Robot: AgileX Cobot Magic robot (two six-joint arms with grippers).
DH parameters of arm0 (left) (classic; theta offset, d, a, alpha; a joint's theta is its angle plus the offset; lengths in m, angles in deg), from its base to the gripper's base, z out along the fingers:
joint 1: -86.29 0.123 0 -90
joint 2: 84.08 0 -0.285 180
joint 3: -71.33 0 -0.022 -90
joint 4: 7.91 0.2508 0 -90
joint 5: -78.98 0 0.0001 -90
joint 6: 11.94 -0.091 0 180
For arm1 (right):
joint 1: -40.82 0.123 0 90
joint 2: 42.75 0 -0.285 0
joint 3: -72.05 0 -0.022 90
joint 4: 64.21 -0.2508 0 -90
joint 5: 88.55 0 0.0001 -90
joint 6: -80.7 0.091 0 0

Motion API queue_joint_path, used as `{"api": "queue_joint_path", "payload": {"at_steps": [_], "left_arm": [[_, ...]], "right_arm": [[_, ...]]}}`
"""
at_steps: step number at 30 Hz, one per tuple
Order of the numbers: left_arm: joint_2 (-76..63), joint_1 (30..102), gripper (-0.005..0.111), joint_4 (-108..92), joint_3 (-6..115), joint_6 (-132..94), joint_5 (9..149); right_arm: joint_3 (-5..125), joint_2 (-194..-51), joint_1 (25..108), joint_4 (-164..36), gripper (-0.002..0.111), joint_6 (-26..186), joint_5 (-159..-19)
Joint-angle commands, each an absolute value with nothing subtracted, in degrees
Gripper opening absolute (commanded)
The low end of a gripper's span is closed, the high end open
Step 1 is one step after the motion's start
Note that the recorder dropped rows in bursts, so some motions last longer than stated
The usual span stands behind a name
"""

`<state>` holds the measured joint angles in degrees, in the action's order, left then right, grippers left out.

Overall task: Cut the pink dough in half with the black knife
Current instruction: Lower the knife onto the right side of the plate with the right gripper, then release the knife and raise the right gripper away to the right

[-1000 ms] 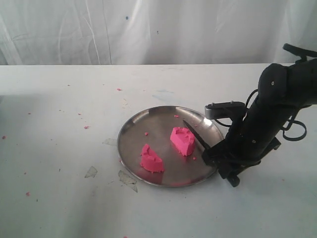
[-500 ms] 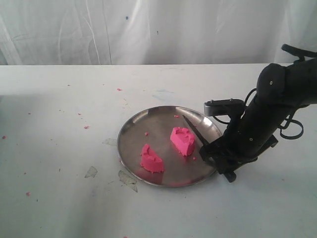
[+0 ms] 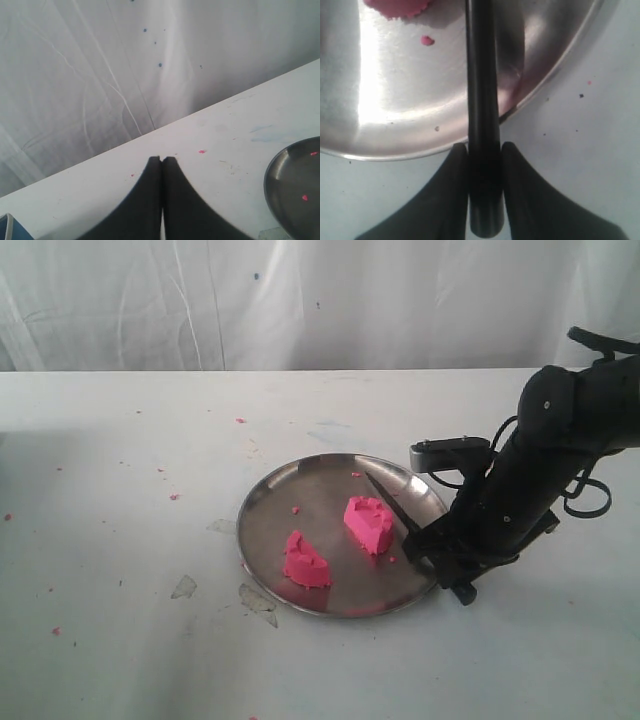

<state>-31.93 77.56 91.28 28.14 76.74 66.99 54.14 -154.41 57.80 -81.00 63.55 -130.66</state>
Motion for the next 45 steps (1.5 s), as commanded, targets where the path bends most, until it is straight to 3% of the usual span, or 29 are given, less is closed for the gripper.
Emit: {"api": "queue_joint_path", "payload": {"at_steps": [1,7,22,25,27,29,40,45], "left_arm": [[-32.4,77.6,0.000,92.0,27.9,77.1,66.6],[-32.4,77.6,0.000,92.0,27.9,77.1,66.6],[-32.4,77.6,0.000,92.0,27.9,77.1,66.6],[-32.4,77.6,0.000,92.0,27.9,77.1,66.6],[-32.4,77.6,0.000,92.0,27.9,77.1,66.6],[-32.4,77.6,0.000,92.0,27.9,77.1,66.6],[-32.4,77.6,0.000,92.0,27.9,76.9,66.7],[-32.4,77.6,0.000,92.0,27.9,76.9,66.7]], "right_arm": [[54.3,-154.3,57.5,-81.2,0.021,62.3,-130.4],[54.3,-154.3,57.5,-81.2,0.033,62.3,-128.9],[58.4,-150.0,57.4,-79.1,0.033,63.0,-130.4],[57.9,-147.1,57.4,-76.9,0.027,63.5,-128.3],[56.7,-145.2,57.4,-74.2,0.014,66.2,-126.0],[54.8,-142.6,57.4,-73.4,0.000,68.2,-122.3],[23.2,-110.1,57.4,-73.7,0.000,72.4,-76.2],[15.0,-96.6,57.4,-73.8,0.000,73.2,-78.9]]}}
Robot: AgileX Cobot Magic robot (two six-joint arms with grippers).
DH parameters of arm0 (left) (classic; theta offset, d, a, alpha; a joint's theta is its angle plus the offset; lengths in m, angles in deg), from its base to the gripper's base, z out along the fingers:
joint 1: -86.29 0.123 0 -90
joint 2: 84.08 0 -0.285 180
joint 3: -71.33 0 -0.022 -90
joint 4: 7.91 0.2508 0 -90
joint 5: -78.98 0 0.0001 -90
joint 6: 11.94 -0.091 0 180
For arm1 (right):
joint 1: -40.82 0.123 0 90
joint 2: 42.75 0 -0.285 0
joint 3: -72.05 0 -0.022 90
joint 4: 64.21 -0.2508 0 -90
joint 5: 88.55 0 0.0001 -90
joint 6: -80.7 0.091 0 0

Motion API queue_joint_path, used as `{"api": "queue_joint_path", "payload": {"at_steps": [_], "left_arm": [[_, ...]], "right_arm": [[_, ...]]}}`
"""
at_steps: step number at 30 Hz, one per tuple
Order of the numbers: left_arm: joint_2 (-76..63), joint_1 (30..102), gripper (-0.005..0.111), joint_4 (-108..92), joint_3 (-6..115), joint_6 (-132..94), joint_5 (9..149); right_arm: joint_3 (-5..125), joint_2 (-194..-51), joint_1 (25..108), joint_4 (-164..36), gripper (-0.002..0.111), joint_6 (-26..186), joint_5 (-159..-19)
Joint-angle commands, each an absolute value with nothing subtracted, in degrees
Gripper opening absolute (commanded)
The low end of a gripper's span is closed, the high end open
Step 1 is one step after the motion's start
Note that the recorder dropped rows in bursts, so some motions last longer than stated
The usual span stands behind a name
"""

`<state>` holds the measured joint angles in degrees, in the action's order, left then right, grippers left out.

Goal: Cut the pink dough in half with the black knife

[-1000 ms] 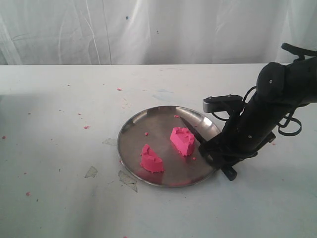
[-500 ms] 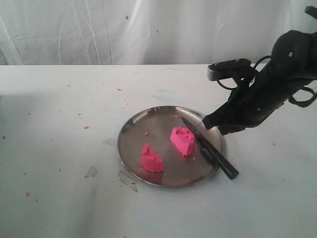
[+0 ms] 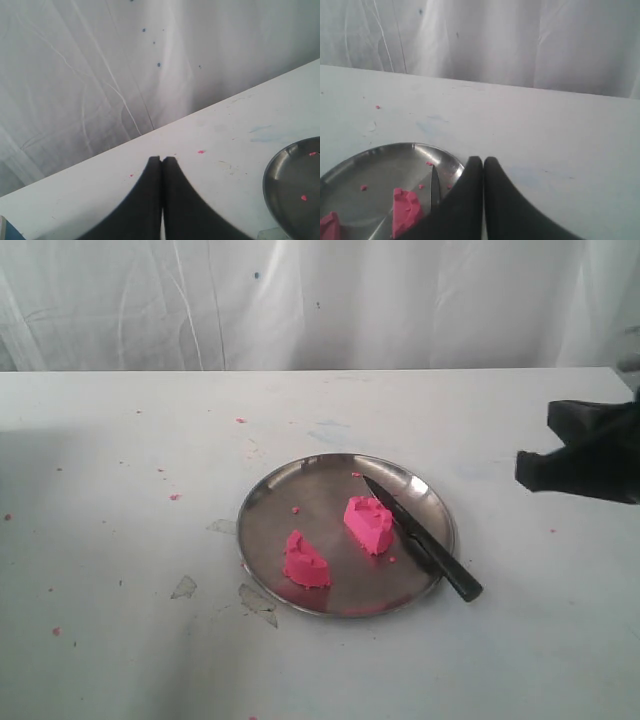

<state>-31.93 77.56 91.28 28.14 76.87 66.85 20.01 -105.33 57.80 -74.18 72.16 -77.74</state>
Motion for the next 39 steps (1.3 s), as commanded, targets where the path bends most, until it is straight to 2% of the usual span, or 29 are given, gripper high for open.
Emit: {"api": "queue_joint_path", "payload": {"at_steps": [1,7,18,23,26,32,35,37,39], "left_arm": [[-32.4,77.6,0.000,92.0,27.9,76.9,66.7],[-32.4,77.6,0.000,92.0,27.9,76.9,66.7],[-32.4,77.6,0.000,92.0,27.9,76.9,66.7],[-32.4,77.6,0.000,92.0,27.9,76.8,66.9],[-32.4,77.6,0.000,92.0,27.9,76.8,66.8],[-32.4,77.6,0.000,92.0,27.9,76.8,66.8],[-32.4,77.6,0.000,92.0,27.9,76.8,66.8],[-32.4,77.6,0.000,92.0,27.9,76.8,66.9],[-32.4,77.6,0.000,92.0,27.9,76.8,66.9]], "right_arm": [[14.5,-94.5,57.4,-73.8,0.000,73.2,-81.1],[14.1,-85.5,57.4,-74.5,0.000,73.2,-90.1],[14.1,-80.9,57.1,-74.5,0.000,73.2,-90.8],[14.1,-78.2,47.0,-74.6,0.000,73.2,-94.5],[14.1,-69.1,38.6,-74.6,0.000,73.2,-100.6],[12.1,-55.9,35.8,-73.3,0.000,73.2,-96.9],[4.0,-50.5,34.9,-54.7,0.000,81.8,-94.7],[-2.0,-50.5,34.9,-54.9,0.000,92.3,-94.9],[-5.2,-50.5,34.8,-55.6,0.000,93.0,-98.8]]}}
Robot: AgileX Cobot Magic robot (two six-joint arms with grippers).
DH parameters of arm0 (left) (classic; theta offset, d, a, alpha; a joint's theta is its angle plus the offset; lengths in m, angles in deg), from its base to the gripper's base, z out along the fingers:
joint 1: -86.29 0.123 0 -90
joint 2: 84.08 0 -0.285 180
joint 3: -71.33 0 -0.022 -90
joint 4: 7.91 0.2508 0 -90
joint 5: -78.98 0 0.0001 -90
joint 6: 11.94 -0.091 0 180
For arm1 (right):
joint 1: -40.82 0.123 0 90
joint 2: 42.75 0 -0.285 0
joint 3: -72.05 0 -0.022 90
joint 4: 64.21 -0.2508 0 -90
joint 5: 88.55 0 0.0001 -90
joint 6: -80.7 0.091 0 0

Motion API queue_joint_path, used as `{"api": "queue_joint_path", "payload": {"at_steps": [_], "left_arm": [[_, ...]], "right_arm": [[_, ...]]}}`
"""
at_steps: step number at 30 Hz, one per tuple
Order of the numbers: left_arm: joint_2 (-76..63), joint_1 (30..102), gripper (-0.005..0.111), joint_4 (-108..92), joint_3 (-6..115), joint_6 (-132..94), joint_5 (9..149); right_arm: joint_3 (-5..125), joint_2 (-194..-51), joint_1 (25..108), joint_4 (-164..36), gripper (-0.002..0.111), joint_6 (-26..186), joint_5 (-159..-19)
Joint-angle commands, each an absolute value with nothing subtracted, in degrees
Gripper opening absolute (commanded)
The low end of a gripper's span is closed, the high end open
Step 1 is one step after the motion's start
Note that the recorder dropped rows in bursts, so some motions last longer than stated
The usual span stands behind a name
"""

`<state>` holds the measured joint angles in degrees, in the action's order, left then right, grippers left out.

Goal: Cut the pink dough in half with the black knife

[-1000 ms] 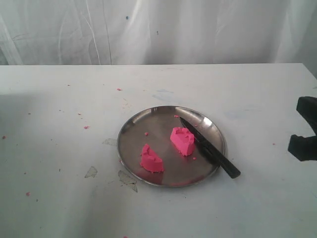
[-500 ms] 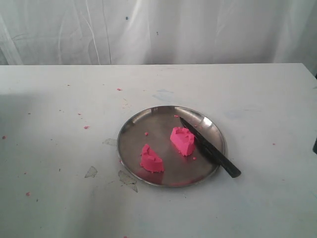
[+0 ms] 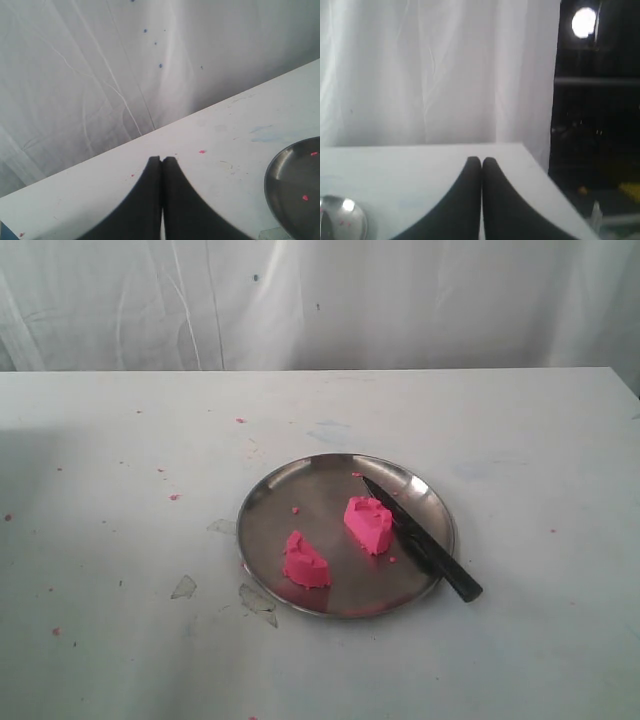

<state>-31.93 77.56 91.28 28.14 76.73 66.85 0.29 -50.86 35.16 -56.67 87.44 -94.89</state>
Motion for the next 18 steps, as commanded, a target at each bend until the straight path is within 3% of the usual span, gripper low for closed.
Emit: {"api": "queue_joint_path", "payload": {"at_steps": [1,18], "left_arm": [[-32.4,77.6,0.000,92.0,27.9,76.8,66.5],[-34.0,75.4,0.000,92.0,27.9,76.7,68.5]], "right_arm": [[-5.2,-50.5,35.0,-56.5,0.000,92.9,-108.0],[-5.2,-50.5,35.0,-56.9,0.000,93.1,-108.1]]}}
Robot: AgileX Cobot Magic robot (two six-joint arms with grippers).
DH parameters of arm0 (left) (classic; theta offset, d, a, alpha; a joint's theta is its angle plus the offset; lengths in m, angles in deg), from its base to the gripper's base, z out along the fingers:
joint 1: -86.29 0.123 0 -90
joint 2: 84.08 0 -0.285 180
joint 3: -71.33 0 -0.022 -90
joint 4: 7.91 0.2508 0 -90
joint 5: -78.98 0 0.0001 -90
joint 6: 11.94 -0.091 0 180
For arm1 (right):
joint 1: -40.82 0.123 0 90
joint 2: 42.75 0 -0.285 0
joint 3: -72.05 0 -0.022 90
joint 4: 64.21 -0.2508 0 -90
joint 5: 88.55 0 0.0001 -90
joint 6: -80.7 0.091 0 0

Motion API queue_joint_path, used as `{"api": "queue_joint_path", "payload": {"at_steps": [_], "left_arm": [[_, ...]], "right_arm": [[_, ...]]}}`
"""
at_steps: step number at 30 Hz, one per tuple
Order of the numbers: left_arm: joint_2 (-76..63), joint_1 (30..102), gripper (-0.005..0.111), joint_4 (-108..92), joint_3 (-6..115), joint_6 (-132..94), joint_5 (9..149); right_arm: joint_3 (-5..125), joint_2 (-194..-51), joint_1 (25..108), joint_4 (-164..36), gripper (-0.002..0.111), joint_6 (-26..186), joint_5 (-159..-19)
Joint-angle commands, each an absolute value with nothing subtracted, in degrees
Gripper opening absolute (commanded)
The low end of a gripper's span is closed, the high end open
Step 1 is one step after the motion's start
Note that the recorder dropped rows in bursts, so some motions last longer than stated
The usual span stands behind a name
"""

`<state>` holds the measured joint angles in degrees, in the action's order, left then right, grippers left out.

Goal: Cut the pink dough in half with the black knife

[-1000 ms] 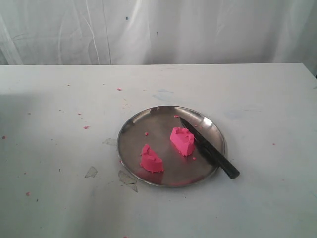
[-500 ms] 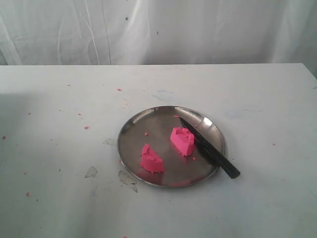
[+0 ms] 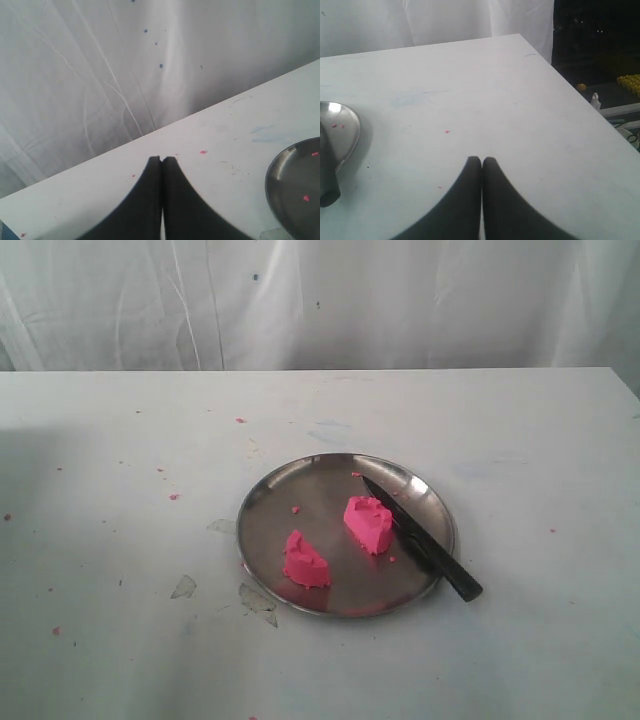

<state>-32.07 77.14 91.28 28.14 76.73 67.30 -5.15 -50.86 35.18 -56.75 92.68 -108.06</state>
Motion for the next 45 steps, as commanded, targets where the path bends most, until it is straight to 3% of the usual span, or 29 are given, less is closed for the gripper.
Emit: {"api": "queue_joint_path", "payload": {"at_steps": [1,5,11,15,17,19,21,24,27,30,33,41,45], "left_arm": [[-34.7,75.4,0.000,92.0,27.9,76.7,68.0],[-40.1,77.4,0.000,92.0,25.8,76.7,67.4],[-61.4,83.5,0.000,92.0,15.8,77.3,72.0],[-69.6,83.8,0.000,92.0,10.5,74.7,64.9],[-69.4,83.8,0.000,77.4,7.2,61.1,62.0],[-69.4,83.8,0.000,21.9,0.3,13.7,61.4],[-69.6,83.8,0.000,-0.6,-2.5,-11.3,61.8],[-69.6,83.8,0.000,-2.6,-4.0,-15.6,73.5],[-72.1,83.9,0.000,-2.9,-5.5,-15.6,98.0],[-76.3,83.6,0.000,-4.6,-5.9,-18.9,90.0],[-76.3,85.0,0.000,-18.5,-5.9,-21.4,93.7],[-76.3,85.4,0.000,-17.8,-5.9,-27.2,93.6],[-76.3,91.9,0.000,-17.7,-5.9,-27.2,93.6]], "right_arm": [[-5.2,-50.5,35.0,-56.9,0.000,93.1,-108.1],[-5.2,-50.5,35.0,-56.9,0.000,93.1,-108.1],[-5.2,-50.5,35.0,-56.9,0.000,93.1,-108.1],[-5.2,-50.5,35.0,-56.9,0.000,93.1,-108.1],[-5.2,-50.5,35.0,-56.9,0.000,93.1,-108.1],[-5.2,-50.5,35.0,-56.9,0.000,93.1,-108.1],[-5.2,-50.5,35.0,-56.9,0.000,93.1,-108.1],[-5.2,-50.5,35.0,-56.9,0.000,93.1,-108.1],[-5.2,-50.5,35.0,-56.9,0.000,93.1,-108.1],[-5.2,-50.5,35.0,-56.9,0.000,93.1,-108.1],[-5.2,-50.5,35.0,-56.9,0.000,93.1,-108.2],[-5.2,-50.5,35.0,-56.9,0.000,93.1,-108.2],[-5.2,-50.5,35.0,-56.9,0.000,93.1,-108.2]]}}
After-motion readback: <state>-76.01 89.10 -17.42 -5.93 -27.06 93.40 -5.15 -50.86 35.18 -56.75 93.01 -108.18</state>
